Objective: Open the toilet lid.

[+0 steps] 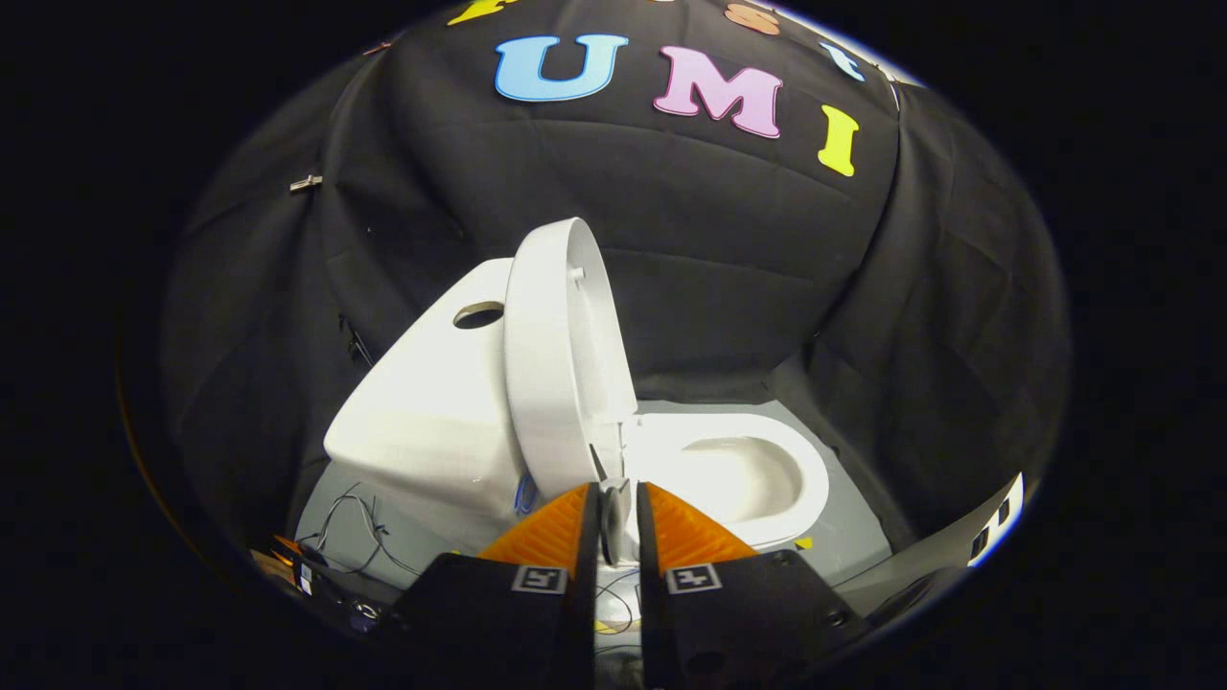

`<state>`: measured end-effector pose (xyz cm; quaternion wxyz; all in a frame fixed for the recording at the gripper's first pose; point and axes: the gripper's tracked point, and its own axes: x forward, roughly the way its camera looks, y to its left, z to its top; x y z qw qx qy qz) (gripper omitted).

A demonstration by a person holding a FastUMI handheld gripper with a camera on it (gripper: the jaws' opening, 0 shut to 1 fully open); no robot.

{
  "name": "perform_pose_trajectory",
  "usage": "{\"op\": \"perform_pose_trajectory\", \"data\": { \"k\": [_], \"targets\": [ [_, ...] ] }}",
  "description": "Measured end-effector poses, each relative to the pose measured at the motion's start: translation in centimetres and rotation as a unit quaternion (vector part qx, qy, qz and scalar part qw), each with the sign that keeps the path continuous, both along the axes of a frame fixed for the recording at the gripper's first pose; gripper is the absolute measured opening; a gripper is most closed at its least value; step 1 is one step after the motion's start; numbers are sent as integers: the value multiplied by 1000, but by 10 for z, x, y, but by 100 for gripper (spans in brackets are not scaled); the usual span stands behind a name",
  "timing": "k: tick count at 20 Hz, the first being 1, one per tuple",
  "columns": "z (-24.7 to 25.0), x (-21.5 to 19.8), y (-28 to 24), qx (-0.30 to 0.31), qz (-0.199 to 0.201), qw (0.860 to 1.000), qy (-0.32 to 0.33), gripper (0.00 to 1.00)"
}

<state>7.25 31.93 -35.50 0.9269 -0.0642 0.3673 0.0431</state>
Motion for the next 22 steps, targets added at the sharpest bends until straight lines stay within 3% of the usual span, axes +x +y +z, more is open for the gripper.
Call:
{"op": "perform_pose_trajectory", "data": {
  "k": [3,6,9,15,22],
  "targets": [
    [12,0,-3,-7,11,1000,-18,50],
    [29,2,-9,-2,18,999,-37,90],
    [51,3,-19,6,20,998,-58,89],
    [132,13,-47,40,12,990,-133,98],
    [209,18,-87,55,11,981,-184,98]
  ]
}}
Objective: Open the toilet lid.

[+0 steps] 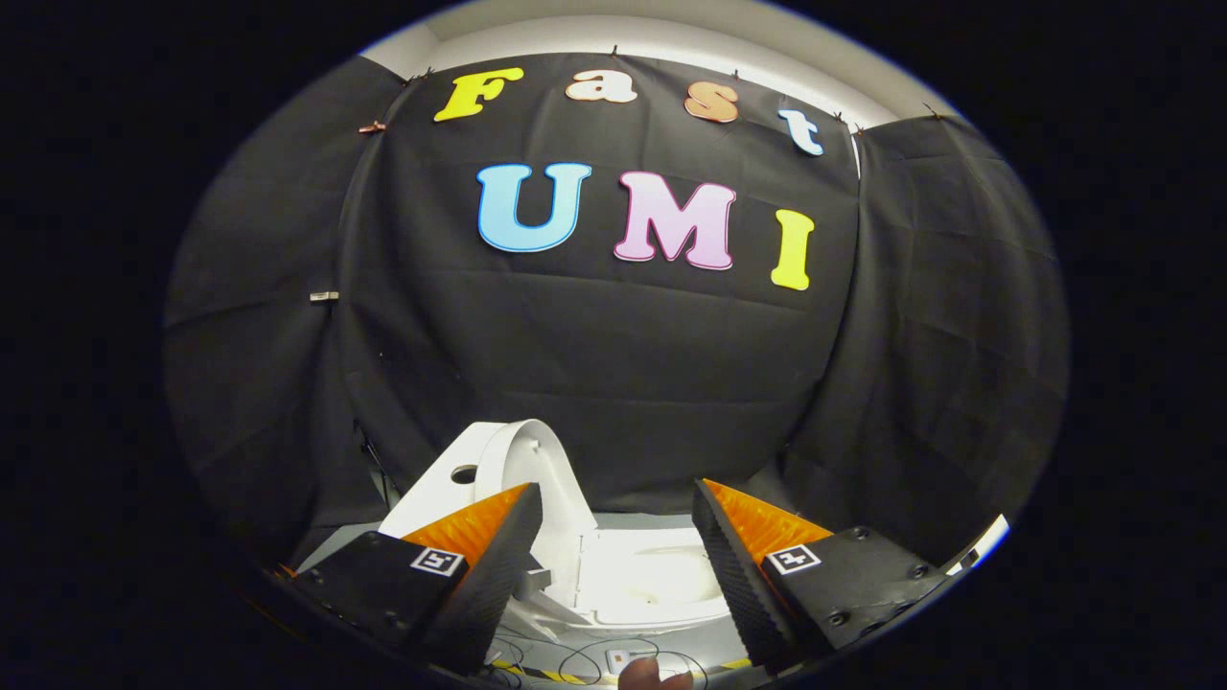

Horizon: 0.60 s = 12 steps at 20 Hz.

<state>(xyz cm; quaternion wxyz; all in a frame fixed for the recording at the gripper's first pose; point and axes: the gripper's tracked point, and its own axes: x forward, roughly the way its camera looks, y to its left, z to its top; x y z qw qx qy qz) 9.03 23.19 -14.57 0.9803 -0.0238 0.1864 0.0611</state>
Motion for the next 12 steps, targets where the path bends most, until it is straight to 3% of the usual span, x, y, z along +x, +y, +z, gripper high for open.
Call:
{"op": "perform_pose_trajectory", "data": {
  "k": [12],
  "targets": [
    [127,-29,-110,45,-16,992,-115,98]
  ]
}}
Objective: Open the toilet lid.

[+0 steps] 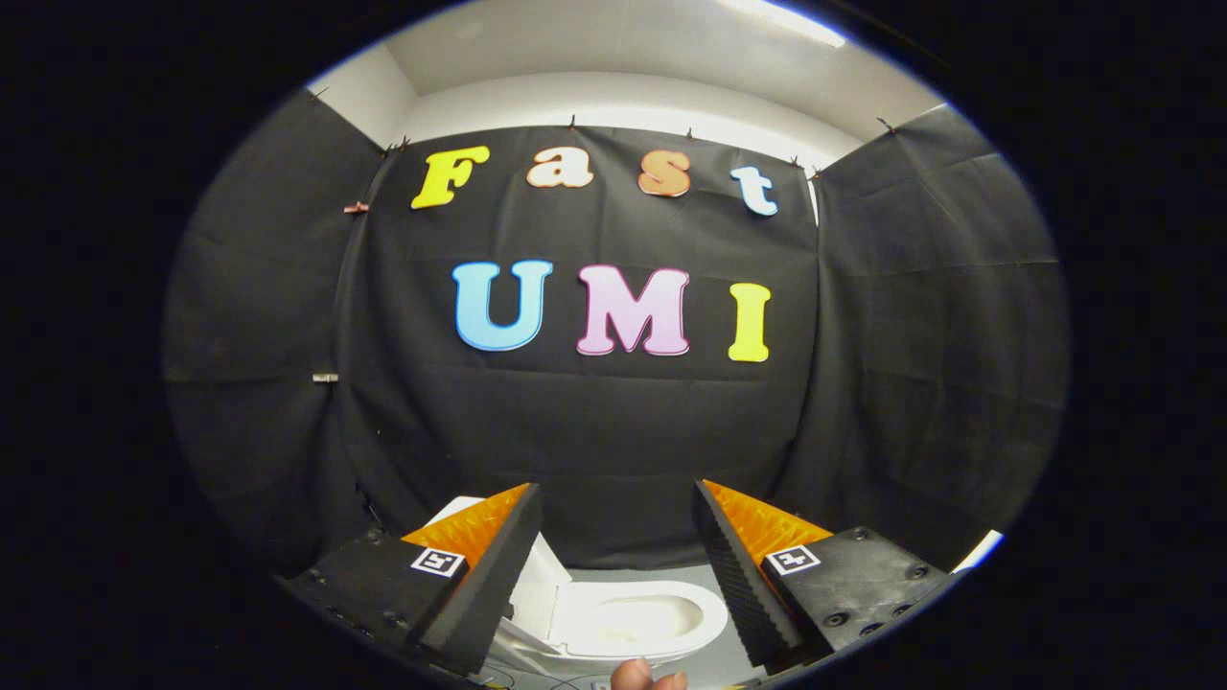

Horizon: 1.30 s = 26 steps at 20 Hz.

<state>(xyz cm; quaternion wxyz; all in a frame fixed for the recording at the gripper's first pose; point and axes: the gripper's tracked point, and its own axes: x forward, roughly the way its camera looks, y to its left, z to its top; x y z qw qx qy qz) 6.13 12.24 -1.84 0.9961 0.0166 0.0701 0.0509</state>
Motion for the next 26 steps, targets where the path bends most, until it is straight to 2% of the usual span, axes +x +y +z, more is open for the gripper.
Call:
{"op": "perform_pose_trajectory", "data": {
  "k": [6,10,15,26],
  "targets": [
    [22,-22,-56,7,-18,1000,-22,98],
    [27,-40,-75,14,-21,999,-28,98],
    [33,-50,-86,29,-23,999,-34,98],
    [26,-53,-83,20,-26,999,-28,98]
  ]
}}
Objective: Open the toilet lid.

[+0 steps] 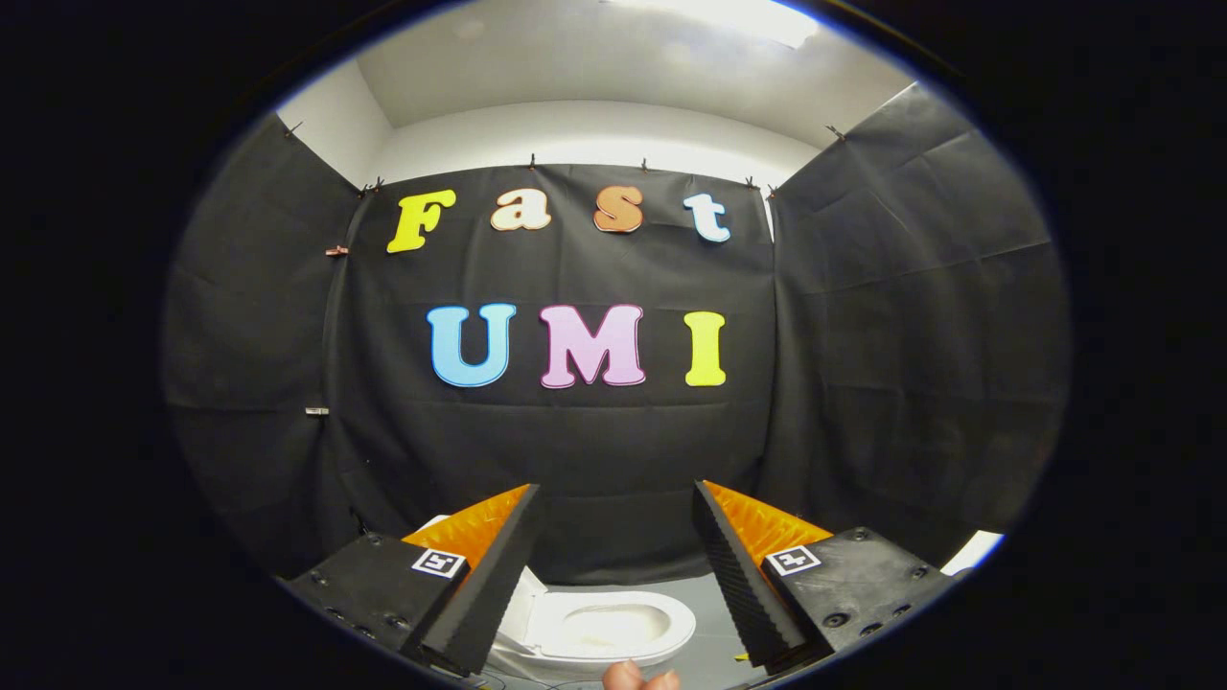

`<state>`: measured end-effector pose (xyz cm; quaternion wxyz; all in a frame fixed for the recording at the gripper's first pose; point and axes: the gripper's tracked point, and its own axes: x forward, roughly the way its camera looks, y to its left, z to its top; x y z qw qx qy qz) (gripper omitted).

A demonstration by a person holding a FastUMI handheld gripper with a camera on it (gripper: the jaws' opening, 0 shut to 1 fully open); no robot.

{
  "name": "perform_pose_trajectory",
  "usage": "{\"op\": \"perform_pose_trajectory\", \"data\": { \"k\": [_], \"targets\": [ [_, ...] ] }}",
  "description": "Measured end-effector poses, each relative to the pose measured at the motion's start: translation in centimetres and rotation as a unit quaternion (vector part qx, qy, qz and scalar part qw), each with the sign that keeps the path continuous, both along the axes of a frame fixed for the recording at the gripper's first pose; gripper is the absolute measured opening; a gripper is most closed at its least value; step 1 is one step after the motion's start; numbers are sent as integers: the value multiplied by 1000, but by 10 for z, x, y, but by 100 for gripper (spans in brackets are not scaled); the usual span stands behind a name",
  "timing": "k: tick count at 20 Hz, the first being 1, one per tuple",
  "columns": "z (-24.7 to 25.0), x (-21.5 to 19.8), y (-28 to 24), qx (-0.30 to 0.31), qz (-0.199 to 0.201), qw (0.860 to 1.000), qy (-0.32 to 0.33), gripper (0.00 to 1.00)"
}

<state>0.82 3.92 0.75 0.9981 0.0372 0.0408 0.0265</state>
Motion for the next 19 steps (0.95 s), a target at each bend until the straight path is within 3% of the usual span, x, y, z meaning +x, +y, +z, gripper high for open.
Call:
{"op": "perform_pose_trajectory", "data": {
  "k": [19],
  "targets": [
    [-3,-2,8,-8,2,1000,-1,98]
  ]
}}
